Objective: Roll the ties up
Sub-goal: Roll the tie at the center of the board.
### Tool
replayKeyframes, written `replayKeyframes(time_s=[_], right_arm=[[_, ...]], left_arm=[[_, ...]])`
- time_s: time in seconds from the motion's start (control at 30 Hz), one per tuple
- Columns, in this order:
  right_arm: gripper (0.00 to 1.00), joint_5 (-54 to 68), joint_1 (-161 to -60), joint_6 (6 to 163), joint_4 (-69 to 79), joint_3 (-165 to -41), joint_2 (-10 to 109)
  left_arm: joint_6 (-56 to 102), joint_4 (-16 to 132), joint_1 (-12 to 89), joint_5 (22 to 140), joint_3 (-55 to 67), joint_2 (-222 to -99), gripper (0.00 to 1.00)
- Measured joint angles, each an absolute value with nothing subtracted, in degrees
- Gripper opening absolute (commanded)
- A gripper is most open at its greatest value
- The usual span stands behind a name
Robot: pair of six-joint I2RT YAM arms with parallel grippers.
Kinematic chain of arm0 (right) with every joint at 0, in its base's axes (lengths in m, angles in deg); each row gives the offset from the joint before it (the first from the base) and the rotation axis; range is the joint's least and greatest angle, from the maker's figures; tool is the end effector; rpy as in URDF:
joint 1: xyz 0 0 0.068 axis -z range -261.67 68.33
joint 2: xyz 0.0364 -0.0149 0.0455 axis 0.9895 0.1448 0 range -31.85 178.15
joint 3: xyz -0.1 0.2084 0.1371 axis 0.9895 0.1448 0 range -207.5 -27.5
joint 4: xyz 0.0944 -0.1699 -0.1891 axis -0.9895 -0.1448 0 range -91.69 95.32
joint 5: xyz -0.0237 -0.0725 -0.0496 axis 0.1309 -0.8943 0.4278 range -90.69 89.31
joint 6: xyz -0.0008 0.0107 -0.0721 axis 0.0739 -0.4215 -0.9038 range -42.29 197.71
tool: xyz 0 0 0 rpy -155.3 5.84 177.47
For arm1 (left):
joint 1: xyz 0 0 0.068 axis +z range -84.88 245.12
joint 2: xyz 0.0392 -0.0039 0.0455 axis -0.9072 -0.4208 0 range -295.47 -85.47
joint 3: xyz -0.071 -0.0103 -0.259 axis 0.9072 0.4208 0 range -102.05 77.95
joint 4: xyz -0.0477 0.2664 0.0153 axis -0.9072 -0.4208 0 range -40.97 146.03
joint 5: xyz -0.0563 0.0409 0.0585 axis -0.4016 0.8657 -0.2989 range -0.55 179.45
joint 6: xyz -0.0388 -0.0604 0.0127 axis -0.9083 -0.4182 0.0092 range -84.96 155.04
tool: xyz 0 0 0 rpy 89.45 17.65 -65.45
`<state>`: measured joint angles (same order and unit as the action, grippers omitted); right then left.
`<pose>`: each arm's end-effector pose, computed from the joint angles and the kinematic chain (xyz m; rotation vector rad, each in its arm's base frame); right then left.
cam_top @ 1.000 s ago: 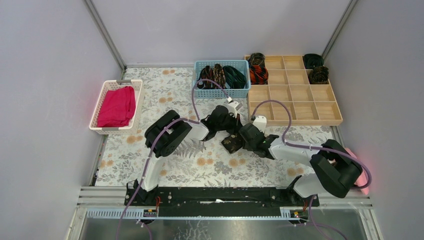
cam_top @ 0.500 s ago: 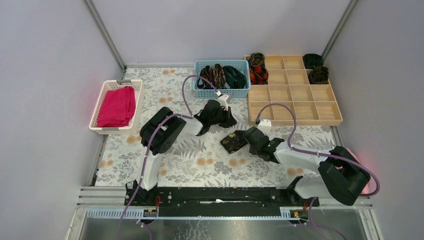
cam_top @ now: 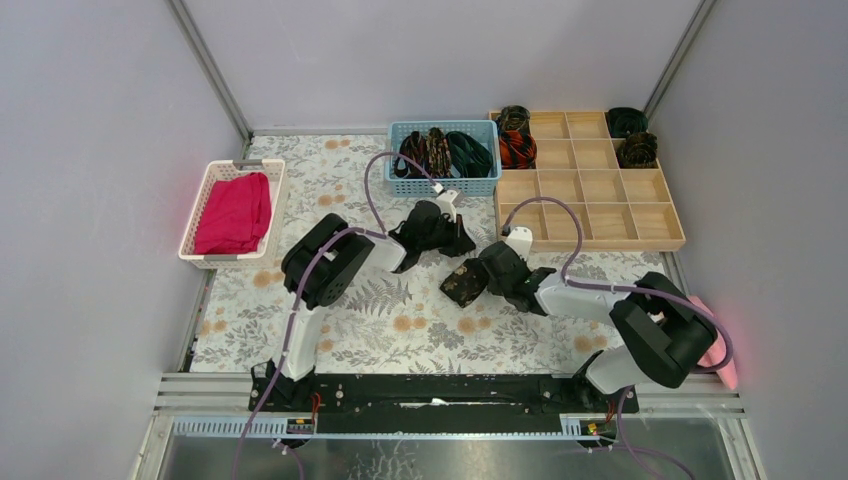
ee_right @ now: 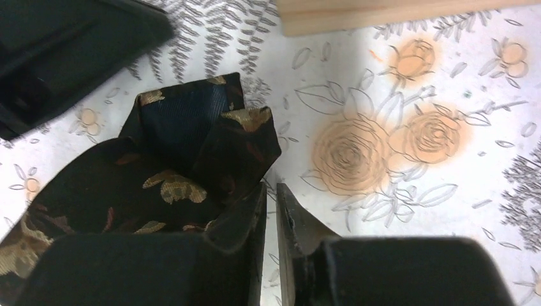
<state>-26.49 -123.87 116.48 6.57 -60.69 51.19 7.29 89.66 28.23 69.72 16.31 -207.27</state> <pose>0.2282 0.1712 0.1184 0.1308 2.3142 0.1642 0.3504 -0.2883 0.0843 0.4036 2.1346 -1.0317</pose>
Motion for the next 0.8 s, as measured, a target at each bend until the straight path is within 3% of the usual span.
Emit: replayKeyframes(time_s=[0.33, 0.5, 0.67, 0.8], right_arm=[[0.16, -24.6, -123.8, 116.1, 8.7, -63.0, 54.1], [0.18, -24.7, -123.8, 116.0, 2.7, -61.5, 49.4], [0.21, -28.0, -125.9, 114.8, -7.3, -61.4, 39.4], [0.31, -33.5, -132.4, 113.5, -15.5, -65.4, 35.1]], left_arm=[[6.3, 92.8, 25.8, 65.6, 16.3, -208.7, 0.0], [6.2, 91.8, 25.8, 67.6, 16.3, -208.2, 0.01], [6.2, 84.0, 25.7, 77.0, 16.6, -204.3, 0.01], [4.9, 75.9, 25.8, 87.5, 18.5, -197.4, 0.01]])
